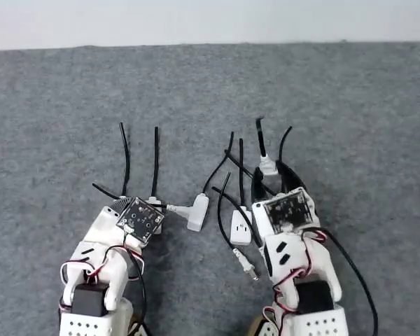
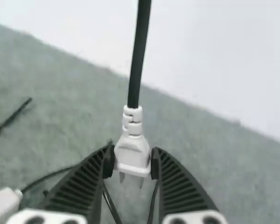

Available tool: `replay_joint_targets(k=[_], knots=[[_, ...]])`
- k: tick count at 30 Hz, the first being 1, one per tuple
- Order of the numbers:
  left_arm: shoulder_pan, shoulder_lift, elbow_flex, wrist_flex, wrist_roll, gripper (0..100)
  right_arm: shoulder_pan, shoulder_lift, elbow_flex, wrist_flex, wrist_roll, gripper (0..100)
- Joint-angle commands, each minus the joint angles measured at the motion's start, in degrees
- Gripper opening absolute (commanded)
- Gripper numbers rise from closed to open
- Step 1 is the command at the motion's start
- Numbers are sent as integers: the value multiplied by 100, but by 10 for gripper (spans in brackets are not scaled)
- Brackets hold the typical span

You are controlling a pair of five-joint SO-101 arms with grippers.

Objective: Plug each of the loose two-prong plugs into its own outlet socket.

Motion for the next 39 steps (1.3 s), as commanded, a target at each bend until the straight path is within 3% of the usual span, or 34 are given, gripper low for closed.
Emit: replay_joint_targets(k=[1, 7, 15, 22, 29, 39], knots=[[35, -79, -66, 9, 53, 14, -75, -198, -325, 286, 193, 8], [35, -79, -66, -220, 70, 14, -154, 101, -1363, 532, 176, 8], [185, -79, -66, -1301, 88, 14, -1218, 1059, -2822, 971, 176, 8], [1521, -79, -66, -2338, 607, 14, -1648, 1903, -3411, 910, 167, 8], [2426, -79, -66, -3376, 633, 14, -2158, 2062, -3648, 796, 167, 8], [3719, -79, -66, -2760, 624, 14, -2413, 2114, -3631, 409, 167, 8]])
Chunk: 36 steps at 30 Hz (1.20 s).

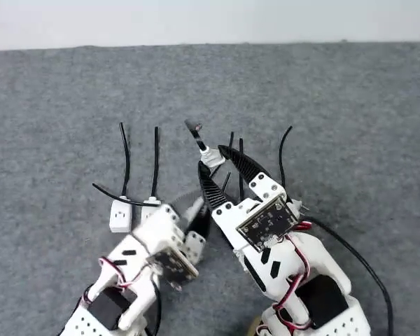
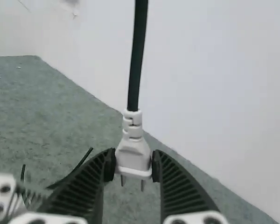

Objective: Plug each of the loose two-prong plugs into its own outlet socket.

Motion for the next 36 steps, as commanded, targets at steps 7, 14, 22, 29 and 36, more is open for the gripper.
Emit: replay_joint_targets(k=[7, 14, 22, 29, 36], knots=[[316, -88, -75, 9, 26, 14, -743, 13, -352, 110, 35, 8], [325, -88, -66, -782, 26, 13, -760, -497, -325, 479, 35, 8], [316, -88, -57, -835, 9, 12, -752, -848, -316, 831, 35, 8], [-176, -88, -57, -879, -466, 12, -752, -892, -316, 1103, 35, 8], [-378, -88, -66, -870, -466, 12, -752, -892, -308, 1244, 35, 9]])
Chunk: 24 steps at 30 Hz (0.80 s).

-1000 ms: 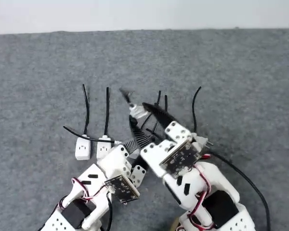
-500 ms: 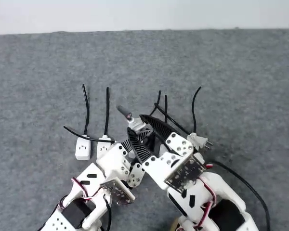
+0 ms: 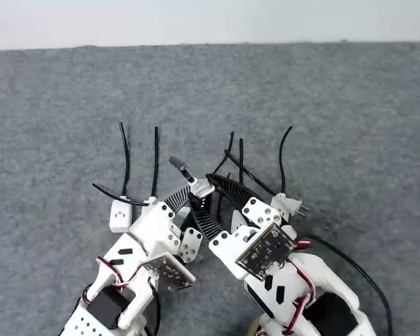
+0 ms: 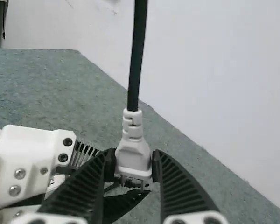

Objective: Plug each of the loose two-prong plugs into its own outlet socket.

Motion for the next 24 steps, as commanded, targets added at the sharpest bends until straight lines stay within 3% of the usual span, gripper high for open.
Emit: replay_joint_targets(k=[1, 7, 10, 24], knots=[[-53, -88, -66, -193, -79, 12, -31, -57, -308, 13, 35, 9], [0, -88, -66, 0, 26, 12, -22, -66, -185, -48, 35, 9], [193, -88, -66, 176, 308, 12, -22, -66, -158, -48, 35, 9], [1116, -88, -189, 519, 290, 12, -57, -497, -132, -4, 35, 9]])
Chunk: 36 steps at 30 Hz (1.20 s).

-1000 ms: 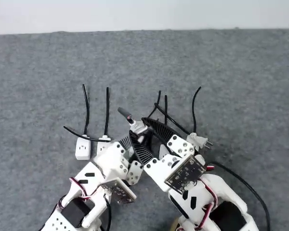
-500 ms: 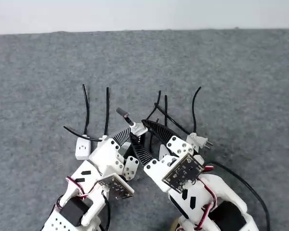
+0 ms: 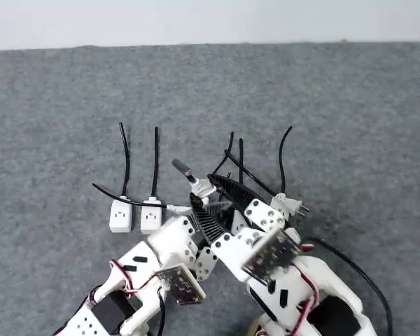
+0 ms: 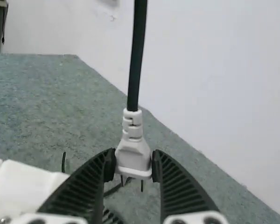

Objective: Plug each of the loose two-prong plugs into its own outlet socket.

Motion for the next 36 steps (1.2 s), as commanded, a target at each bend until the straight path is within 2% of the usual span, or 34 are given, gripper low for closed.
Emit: replay_joint_targets(k=[1, 10, 15, 22, 31, 36], knots=[[53, -88, -207, 35, 26, 12, -57, -259, -123, 4, 26, 9], [70, -88, -242, 9, 70, 12, -57, -699, 0, 22, 35, 9], [70, -88, -242, 0, 448, 12, -57, -743, -9, 31, 53, 9], [-97, -88, -330, -9, 492, 12, -57, -752, -123, -13, 70, 9], [-501, -88, -57, -958, 510, 12, -40, -734, -70, 31, 79, 9], [-615, -88, -66, -1099, 492, 12, -57, -796, -35, 13, 79, 9]])
